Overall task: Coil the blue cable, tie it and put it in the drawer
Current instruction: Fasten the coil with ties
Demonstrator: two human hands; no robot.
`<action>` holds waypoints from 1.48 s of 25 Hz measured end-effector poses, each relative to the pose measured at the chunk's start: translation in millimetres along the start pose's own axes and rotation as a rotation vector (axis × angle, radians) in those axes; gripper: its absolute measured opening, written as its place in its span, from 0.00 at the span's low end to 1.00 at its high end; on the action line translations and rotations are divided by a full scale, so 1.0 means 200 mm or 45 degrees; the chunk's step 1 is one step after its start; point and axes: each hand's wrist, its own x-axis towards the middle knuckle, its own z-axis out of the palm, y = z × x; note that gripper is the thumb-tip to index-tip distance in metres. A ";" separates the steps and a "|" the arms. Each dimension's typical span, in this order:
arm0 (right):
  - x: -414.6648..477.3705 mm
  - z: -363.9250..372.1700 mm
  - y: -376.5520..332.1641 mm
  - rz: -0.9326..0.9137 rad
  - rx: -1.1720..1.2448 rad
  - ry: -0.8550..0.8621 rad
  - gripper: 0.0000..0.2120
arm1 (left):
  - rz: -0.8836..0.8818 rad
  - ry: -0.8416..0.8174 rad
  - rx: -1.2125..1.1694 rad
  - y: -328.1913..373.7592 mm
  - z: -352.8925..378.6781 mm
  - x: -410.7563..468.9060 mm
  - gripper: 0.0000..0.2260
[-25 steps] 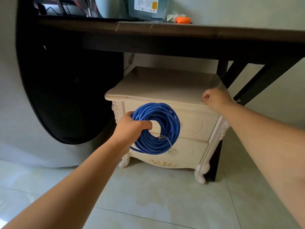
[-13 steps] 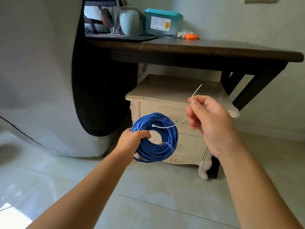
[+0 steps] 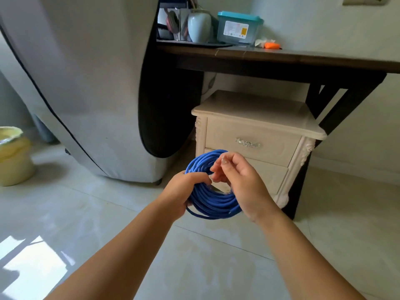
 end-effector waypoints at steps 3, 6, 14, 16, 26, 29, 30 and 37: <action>0.00 0.02 0.01 0.018 0.122 -0.187 0.13 | 0.061 -0.070 -0.015 0.00 -0.05 -0.03 0.17; 0.01 0.03 0.02 0.056 0.124 -0.263 0.13 | 0.227 -0.124 0.078 0.01 -0.09 -0.01 0.18; -0.01 0.09 0.02 0.167 0.011 0.067 0.06 | 0.616 0.184 0.219 0.00 -0.05 -0.02 0.37; 0.00 0.09 0.01 0.285 0.232 0.069 0.06 | 0.762 0.235 0.434 -0.01 -0.03 -0.02 0.41; 0.00 0.07 -0.01 0.387 0.507 0.165 0.07 | 0.590 0.154 0.030 0.03 -0.01 -0.08 0.15; 0.00 0.08 -0.01 0.435 0.573 0.184 0.03 | 0.663 0.243 0.003 0.03 0.02 -0.09 0.10; 0.00 0.07 -0.01 0.455 0.604 0.186 0.03 | 0.685 0.254 -0.001 0.02 0.03 -0.10 0.09; 0.00 0.07 -0.01 0.487 0.478 0.259 0.05 | 0.705 0.337 0.072 0.00 0.06 -0.10 0.08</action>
